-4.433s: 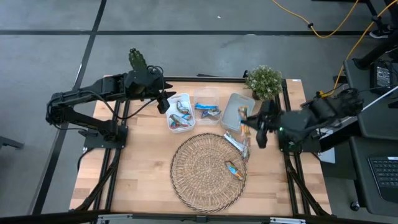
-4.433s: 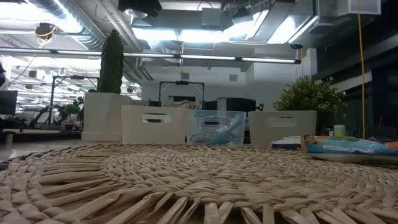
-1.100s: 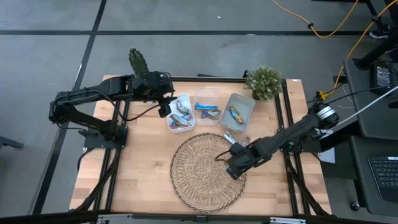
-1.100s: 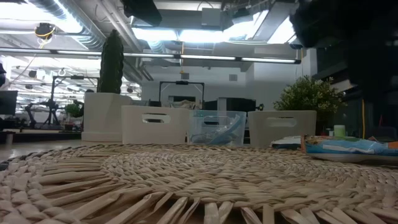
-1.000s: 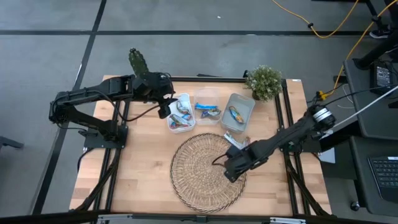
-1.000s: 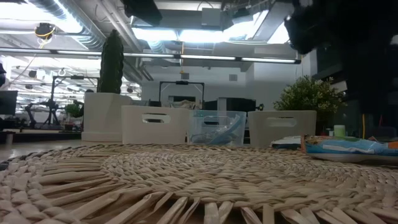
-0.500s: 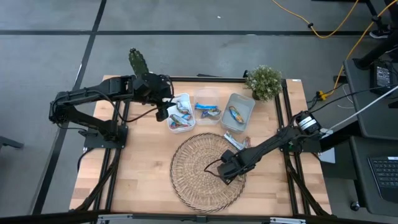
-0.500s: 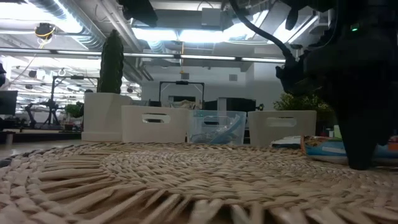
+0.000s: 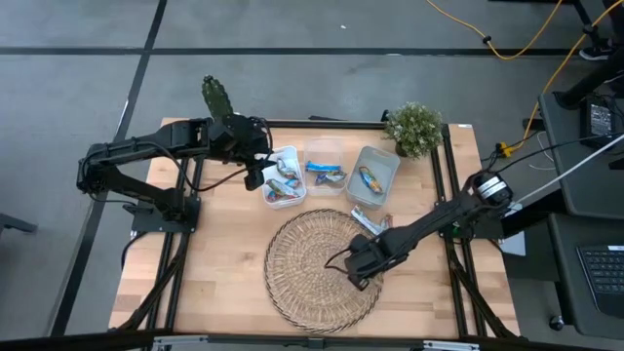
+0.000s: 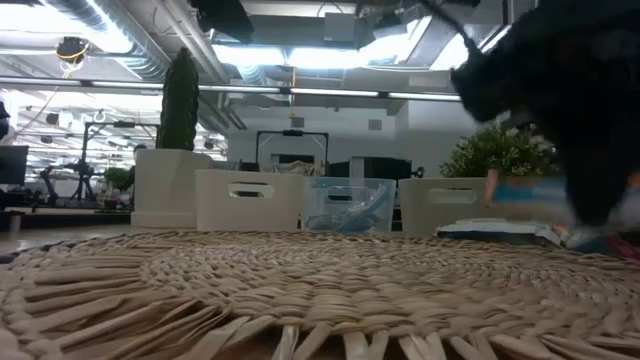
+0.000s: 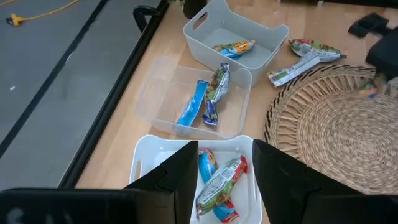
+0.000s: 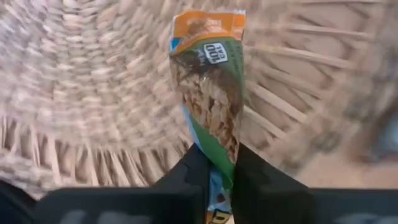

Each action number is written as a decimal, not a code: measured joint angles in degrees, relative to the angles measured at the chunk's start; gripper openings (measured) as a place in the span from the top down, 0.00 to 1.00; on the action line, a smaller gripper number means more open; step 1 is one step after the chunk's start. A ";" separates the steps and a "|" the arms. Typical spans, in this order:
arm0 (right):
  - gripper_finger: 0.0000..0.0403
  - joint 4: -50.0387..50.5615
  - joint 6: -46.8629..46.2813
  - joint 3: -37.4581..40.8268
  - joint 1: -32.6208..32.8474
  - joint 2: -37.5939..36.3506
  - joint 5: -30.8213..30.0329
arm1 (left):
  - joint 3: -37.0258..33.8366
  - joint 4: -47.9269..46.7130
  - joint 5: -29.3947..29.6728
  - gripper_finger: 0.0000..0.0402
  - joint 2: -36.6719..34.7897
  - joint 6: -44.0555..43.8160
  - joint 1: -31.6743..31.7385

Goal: Pick and place Granola Bars by type
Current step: Put the yellow granola bar into the gray bin, then put the red granola bar into the white bin

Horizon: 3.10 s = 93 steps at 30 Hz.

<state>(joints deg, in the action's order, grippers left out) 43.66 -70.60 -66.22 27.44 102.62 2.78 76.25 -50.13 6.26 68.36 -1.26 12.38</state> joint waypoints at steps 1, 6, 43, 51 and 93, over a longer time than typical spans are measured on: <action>0.91 1.85 0.36 -0.43 0.00 -0.88 -0.01 | 0.00 -0.02 0.00 0.64 0.00 0.00 -0.02; 0.91 16.53 0.36 -6.42 0.04 -7.01 -5.13 | 0.00 0.01 0.00 0.64 0.00 0.00 -0.02; 0.94 33.58 43.12 -31.35 -38.19 -29.81 -21.09 | 0.00 1.07 1.11 0.64 0.00 -3.28 -0.02; 0.89 18.20 45.20 -6.24 -42.99 -28.36 -13.78 | 0.00 1.07 1.77 0.64 0.00 -3.52 0.00; 0.62 33.80 13.17 -6.26 -22.56 -28.47 -7.64 | 0.00 -3.21 1.73 0.64 0.00 -5.51 0.00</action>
<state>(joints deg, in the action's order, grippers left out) 77.46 -57.43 -72.48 4.89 74.15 -4.86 76.25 -53.34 7.99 68.36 -6.76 12.38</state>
